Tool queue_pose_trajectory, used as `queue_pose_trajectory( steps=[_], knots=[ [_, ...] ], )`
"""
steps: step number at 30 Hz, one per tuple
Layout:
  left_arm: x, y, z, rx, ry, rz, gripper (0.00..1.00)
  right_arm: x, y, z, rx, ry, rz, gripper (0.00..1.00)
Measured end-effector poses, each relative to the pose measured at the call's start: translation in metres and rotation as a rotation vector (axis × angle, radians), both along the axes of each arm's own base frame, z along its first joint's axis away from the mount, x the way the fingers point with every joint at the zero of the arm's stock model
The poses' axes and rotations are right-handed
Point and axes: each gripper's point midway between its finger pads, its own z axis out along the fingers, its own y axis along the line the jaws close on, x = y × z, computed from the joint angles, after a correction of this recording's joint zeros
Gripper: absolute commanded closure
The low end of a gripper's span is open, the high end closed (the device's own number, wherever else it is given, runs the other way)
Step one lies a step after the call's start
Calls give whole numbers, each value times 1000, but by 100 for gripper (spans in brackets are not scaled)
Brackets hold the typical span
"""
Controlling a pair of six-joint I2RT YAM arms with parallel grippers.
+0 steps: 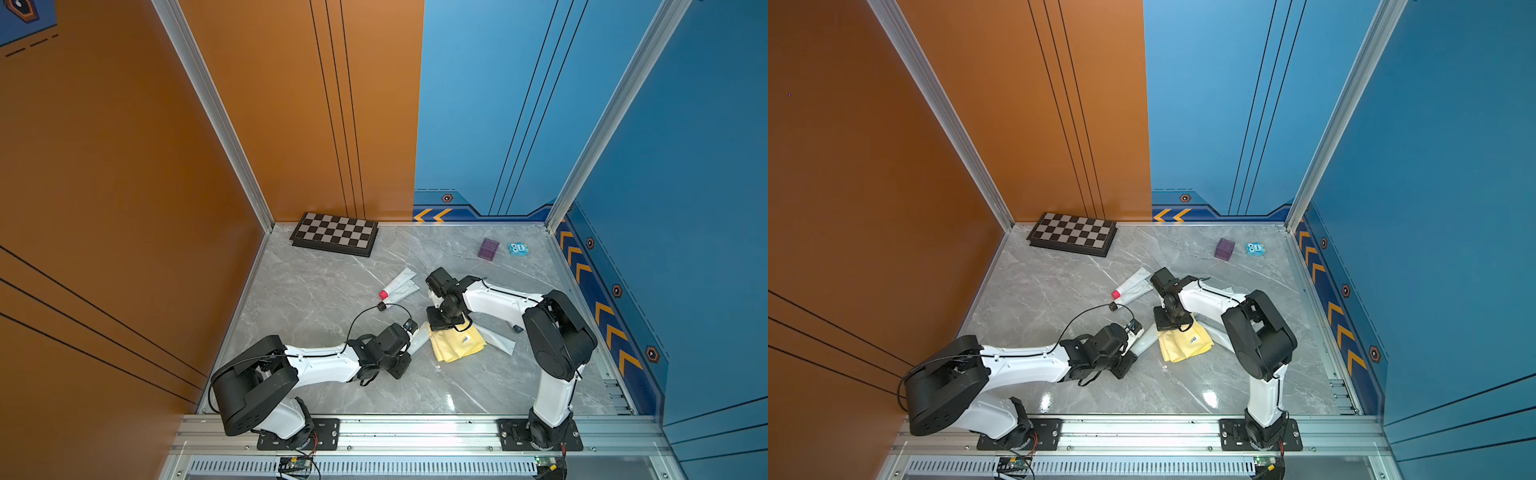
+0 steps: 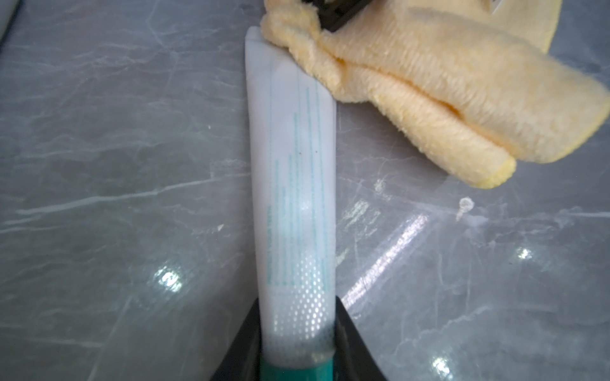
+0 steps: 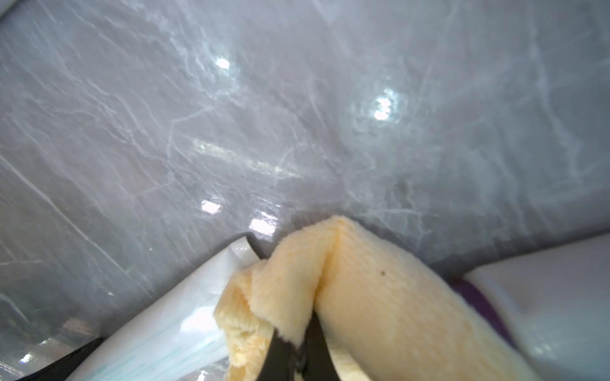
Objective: Wipe the surface of the toothpaste tube
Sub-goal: Wipe the dirt from the toothpaste tube.
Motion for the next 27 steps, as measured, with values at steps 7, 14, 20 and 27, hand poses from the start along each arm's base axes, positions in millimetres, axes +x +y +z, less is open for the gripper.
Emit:
queue_pose_trajectory(
  steps=[7, 14, 20, 27],
  knots=[
    [0, 0, 0, 0, 0, -1, 77, -2, 12, 7, 45, 16, 16, 100],
    [0, -2, 0, 0, -1, -2, 77, -13, 43, 20, 119, 29, 83, 100],
    [0, -2, 0, -2, -2, -2, 77, -6, 30, 9, 31, 2, 72, 100],
    [0, -2, 0, -2, -2, -2, 77, 5, 12, 1, -61, -39, 52, 100]
  ],
)
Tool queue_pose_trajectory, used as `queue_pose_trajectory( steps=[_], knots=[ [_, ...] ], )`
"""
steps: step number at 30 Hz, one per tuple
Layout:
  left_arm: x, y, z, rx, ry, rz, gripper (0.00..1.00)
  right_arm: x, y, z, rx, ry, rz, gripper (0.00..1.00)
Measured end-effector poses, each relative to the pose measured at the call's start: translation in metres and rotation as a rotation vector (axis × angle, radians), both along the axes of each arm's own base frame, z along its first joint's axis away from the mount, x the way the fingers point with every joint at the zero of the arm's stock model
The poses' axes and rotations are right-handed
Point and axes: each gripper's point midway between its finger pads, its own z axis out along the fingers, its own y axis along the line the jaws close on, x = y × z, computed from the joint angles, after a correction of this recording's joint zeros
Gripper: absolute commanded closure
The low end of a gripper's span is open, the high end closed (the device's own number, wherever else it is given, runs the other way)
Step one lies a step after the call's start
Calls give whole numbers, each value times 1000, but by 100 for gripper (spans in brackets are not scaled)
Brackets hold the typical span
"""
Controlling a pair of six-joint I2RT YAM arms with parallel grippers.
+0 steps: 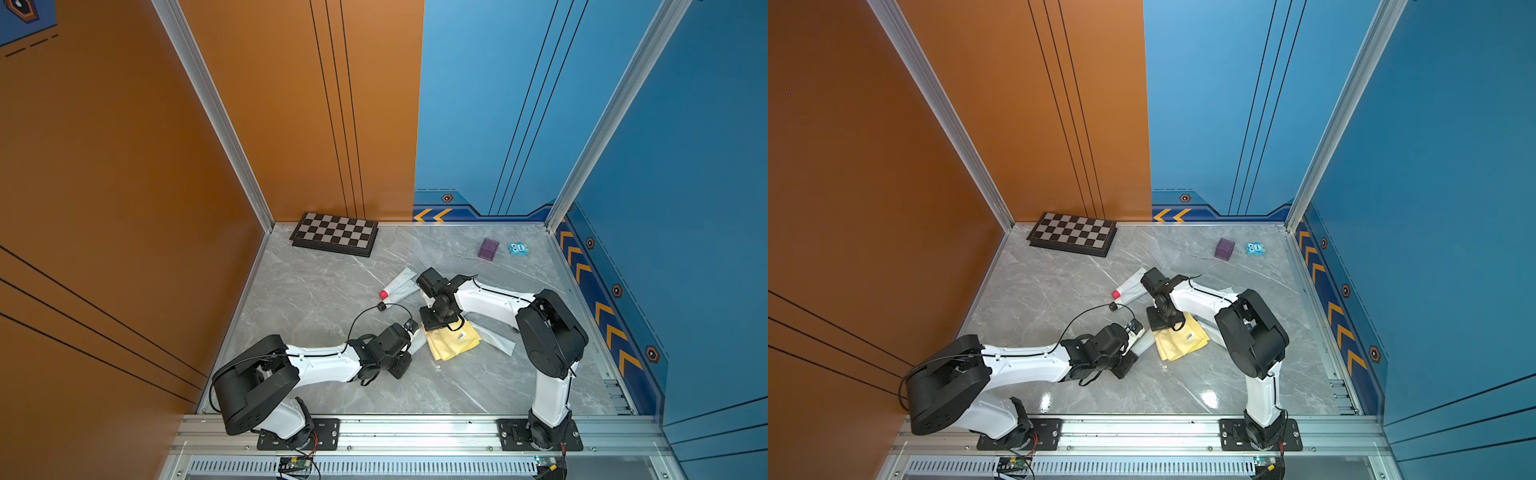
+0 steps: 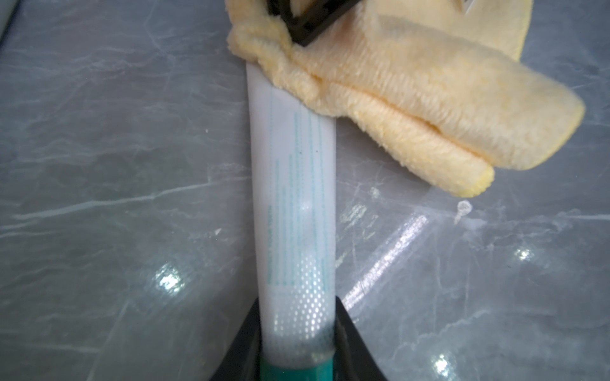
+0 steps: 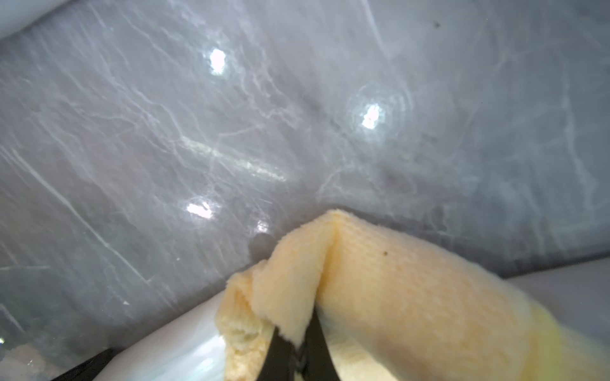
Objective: Wipe the surface of the toothpaste tube
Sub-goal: Wipe the dirt from the toothpaste tube.
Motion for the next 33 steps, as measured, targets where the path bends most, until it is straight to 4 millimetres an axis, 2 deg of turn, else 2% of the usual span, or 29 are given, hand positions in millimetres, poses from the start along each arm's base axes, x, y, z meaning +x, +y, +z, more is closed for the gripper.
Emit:
queue_pose_trajectory(
  steps=[8, 15, 20, 29, 33],
  knots=[
    [0, 0, 0, 0, 0, -1, 77, -4, 7, 1, 42, 19, 9, 100],
    [0, 0, 0, 0, 1, 0, 77, -21, 36, 9, 171, 76, 65, 100],
    [0, 0, 0, 1, 3, 1, 77, -20, 34, 7, 156, 66, 62, 100],
    [0, 0, 0, -1, 2, 2, 77, -5, 15, 1, 11, -47, 42, 100],
    [0, 0, 0, -1, 2, 2, 77, -6, 15, 0, 22, -49, 42, 100]
  ],
)
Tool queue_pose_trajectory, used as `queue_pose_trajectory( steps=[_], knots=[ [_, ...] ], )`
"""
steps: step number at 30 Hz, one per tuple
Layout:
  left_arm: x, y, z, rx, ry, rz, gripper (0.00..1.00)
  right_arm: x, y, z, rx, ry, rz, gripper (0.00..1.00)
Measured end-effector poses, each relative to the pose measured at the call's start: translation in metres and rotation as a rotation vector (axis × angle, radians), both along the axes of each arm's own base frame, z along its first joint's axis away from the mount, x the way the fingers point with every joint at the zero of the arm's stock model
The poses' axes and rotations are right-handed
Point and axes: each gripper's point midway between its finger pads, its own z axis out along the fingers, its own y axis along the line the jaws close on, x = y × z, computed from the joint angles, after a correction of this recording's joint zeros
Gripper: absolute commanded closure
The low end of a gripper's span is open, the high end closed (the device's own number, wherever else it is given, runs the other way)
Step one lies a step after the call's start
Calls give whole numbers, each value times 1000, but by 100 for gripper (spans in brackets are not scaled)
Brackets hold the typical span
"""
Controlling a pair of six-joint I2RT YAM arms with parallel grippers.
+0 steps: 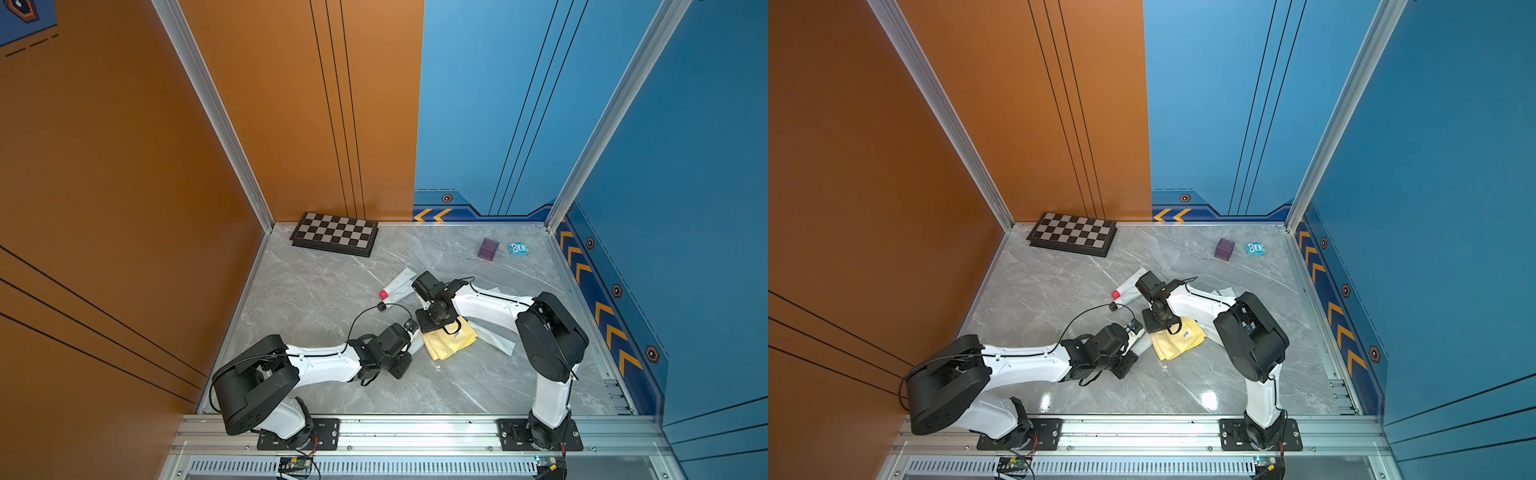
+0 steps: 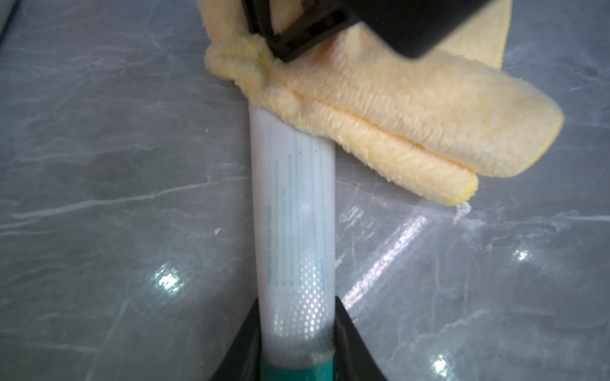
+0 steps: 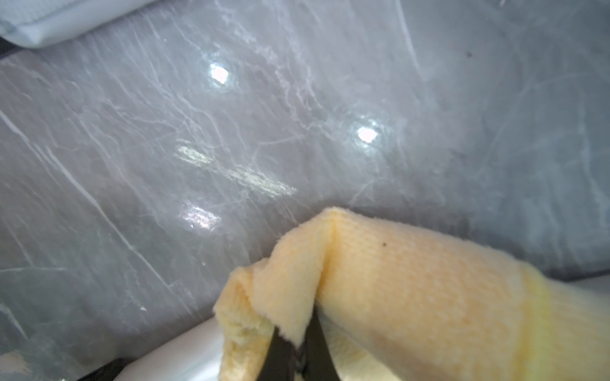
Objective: Wipe the surface of the toothpaste tube
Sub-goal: Wipe the dirt from the toothpaste tube.
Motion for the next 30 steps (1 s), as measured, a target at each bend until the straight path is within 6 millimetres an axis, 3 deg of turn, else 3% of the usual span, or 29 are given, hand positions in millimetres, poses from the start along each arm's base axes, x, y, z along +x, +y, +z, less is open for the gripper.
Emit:
queue_pose_trajectory(
  steps=[14, 27, 30],
  knots=[
    [-1, 0, 0, 3, 2, -2, 77, -24, 23, 8, 237, 91, 37, 100],
    [-1, 0, 0, 2, 0, -5, 77, -3, -16, -2, -44, -56, -18, 100],
    [-1, 0, 0, 2, -1, -5, 77, -3, -15, -2, -44, -56, -14, 100]
  ],
)
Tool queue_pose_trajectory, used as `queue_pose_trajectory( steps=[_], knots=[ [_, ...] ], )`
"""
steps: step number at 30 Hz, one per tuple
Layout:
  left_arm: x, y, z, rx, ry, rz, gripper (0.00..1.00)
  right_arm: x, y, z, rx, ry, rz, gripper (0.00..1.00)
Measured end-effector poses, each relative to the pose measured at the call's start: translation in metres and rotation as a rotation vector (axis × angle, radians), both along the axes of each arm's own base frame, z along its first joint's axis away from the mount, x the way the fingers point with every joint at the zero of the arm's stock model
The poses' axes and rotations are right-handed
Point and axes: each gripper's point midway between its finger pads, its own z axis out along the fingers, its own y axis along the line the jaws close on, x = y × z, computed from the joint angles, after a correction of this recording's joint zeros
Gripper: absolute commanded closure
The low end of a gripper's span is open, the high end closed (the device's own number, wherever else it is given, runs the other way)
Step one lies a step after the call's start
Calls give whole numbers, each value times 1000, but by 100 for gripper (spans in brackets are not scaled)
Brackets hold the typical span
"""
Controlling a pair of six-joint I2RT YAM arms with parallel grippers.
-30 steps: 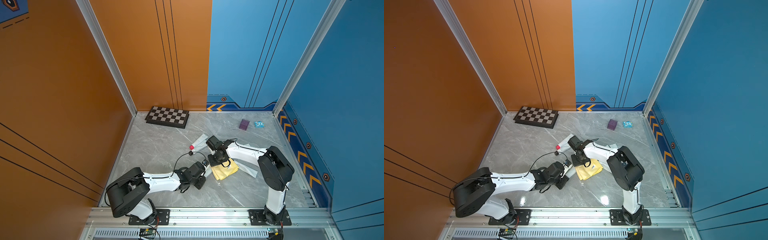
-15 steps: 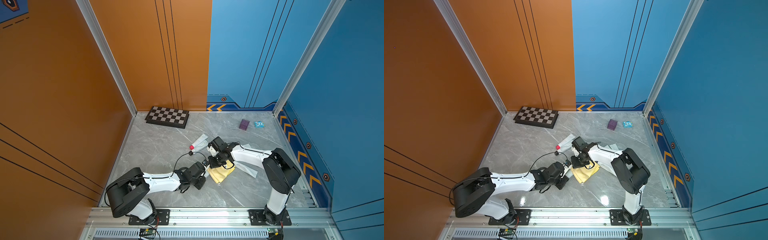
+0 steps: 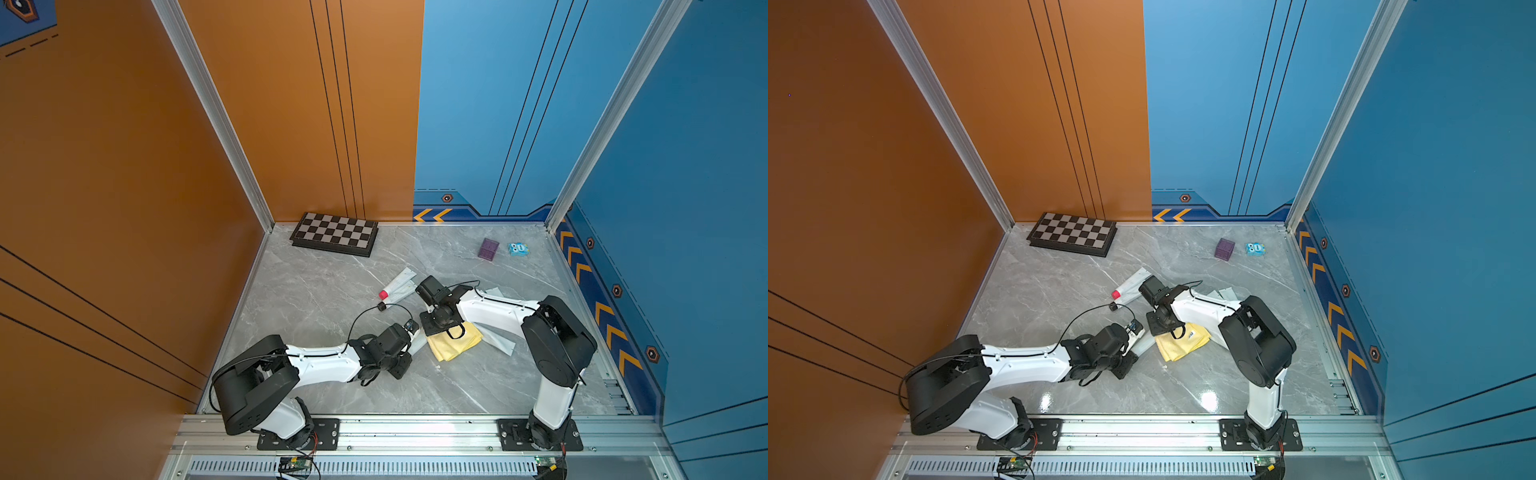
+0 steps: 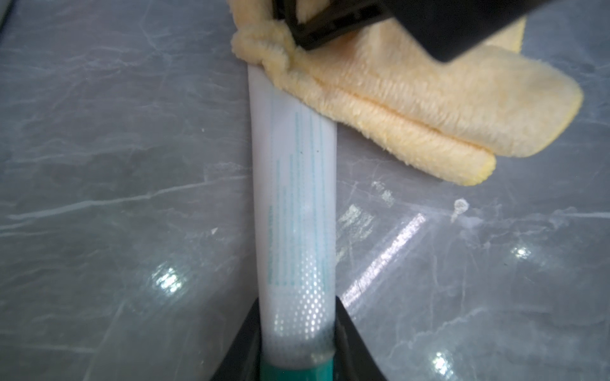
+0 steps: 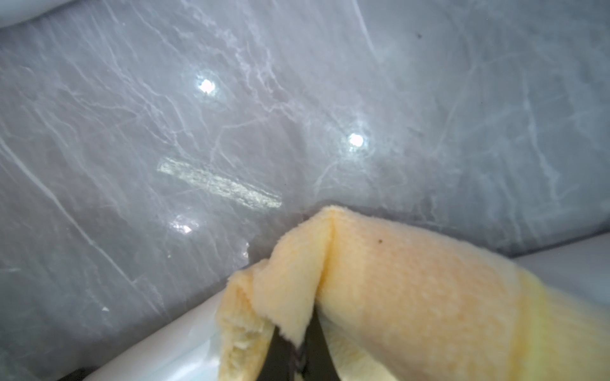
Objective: Wipe the surface of the toothpaste tube
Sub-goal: Wipe the dirt from the toothpaste tube.
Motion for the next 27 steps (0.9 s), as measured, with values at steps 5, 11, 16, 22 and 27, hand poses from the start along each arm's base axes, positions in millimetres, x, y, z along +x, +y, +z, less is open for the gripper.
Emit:
queue_pose_trajectory(
  steps=[5, 11, 16, 22, 27],
  knots=[
    [0, 0, 0, 1, 1, 0, 77, -6, 4, 1, 59, 26, 10, 100],
    [-1, 0, 0, 2, 1, -3, 77, -28, 18, 9, 174, 105, 50, 100],
    [-1, 0, 0, 2, 0, -3, 77, -38, 21, 8, 193, 138, 66, 100],
    [-1, 0, 0, 2, 1, -1, 77, -31, 19, 5, 139, 152, 51, 100],
    [-1, -1, 0, -2, 0, 1, 77, -23, 13, 1, 88, 165, 29, 100]
  ],
)
